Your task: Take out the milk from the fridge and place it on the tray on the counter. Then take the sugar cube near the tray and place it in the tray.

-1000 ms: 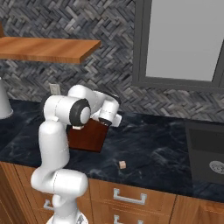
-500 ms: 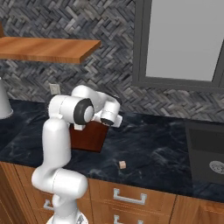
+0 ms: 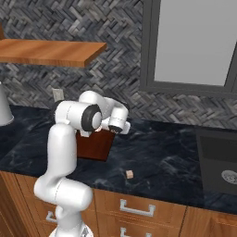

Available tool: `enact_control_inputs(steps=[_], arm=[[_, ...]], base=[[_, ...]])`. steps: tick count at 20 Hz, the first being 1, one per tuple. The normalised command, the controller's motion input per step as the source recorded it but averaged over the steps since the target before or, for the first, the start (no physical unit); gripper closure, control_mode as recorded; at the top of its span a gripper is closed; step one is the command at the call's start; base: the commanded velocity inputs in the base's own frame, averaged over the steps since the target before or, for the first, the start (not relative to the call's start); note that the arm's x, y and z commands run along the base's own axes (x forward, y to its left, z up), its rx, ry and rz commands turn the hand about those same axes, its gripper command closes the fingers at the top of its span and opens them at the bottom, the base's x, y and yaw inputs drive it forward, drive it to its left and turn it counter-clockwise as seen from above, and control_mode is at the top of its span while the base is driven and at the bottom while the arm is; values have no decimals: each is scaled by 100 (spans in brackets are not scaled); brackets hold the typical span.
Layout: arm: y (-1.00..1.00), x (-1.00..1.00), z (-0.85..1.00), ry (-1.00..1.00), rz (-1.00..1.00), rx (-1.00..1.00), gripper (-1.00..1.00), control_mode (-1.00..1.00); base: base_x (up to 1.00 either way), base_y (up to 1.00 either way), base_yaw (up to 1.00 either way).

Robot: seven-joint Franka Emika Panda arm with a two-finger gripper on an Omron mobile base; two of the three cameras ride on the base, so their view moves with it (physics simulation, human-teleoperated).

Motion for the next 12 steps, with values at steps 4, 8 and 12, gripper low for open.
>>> enact_control_inputs(steps=[4,8,12], arm=[[0,3,-17,0,0,0,100,-100],[0,2,-25,0,0,-2,100,-100],[0,0,-26,-6,0,-1,100,-100]], base=[[0,0,0],[0,0,0],[0,0,0]])
